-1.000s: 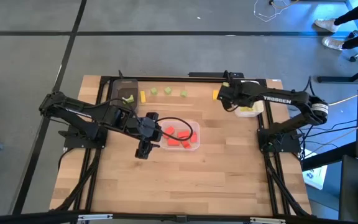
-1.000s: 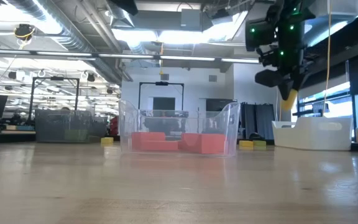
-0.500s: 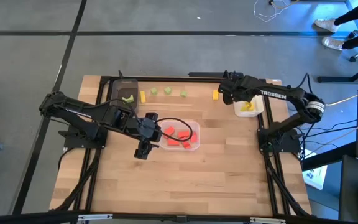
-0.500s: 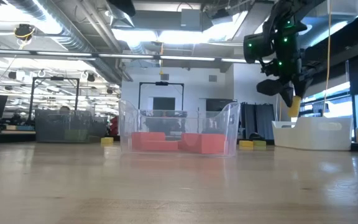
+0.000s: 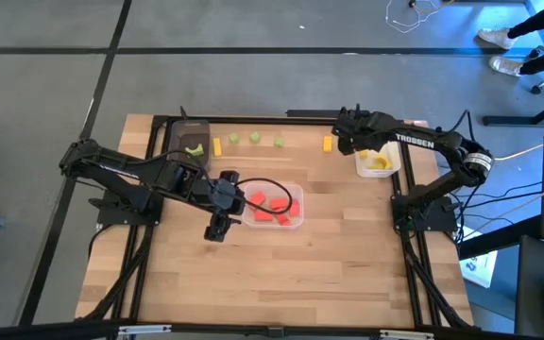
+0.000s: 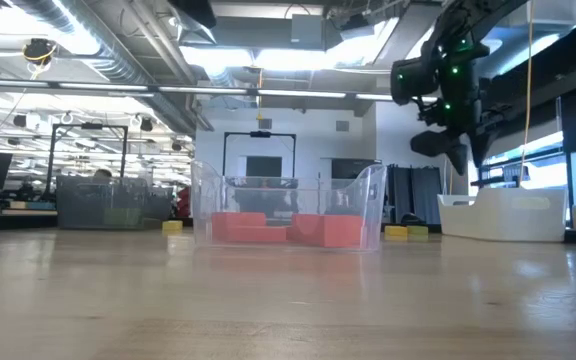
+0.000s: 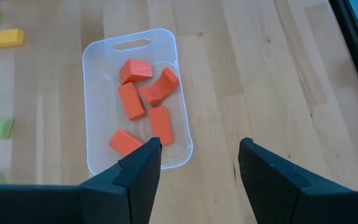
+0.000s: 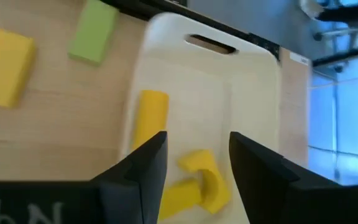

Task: Sort & place blocks by color
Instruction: Put the yellow block into the white bin

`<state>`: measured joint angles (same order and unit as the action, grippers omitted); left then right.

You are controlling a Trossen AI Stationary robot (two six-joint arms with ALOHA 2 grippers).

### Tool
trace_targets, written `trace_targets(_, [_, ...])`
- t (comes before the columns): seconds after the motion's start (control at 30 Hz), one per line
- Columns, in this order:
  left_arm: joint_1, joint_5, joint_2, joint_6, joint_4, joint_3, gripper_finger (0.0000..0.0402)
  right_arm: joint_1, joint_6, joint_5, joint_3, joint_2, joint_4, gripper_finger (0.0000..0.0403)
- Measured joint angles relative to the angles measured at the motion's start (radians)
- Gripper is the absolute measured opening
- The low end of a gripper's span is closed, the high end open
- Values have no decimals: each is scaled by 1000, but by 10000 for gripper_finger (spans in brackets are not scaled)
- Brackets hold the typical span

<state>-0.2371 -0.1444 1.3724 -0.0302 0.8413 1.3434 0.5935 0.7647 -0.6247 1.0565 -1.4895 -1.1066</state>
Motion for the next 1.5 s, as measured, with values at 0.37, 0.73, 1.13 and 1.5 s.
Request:
trace_targets(0.37, [1,-4,0,-20,4,0,202,-44,-79,319,1,-11,433,172])
trace_targets(0.73, [1,-4,0,-20,28,0,202,-16,-63,343,1,-186,544,172])
trace_targets(1.13, [1,-4,0,-20,49,0,202,14,-35,338,1,-306,623,172])
trace_targets(1.5, [1,-4,0,-20,49,0,202,24,-13,312,0,-325,612,172])
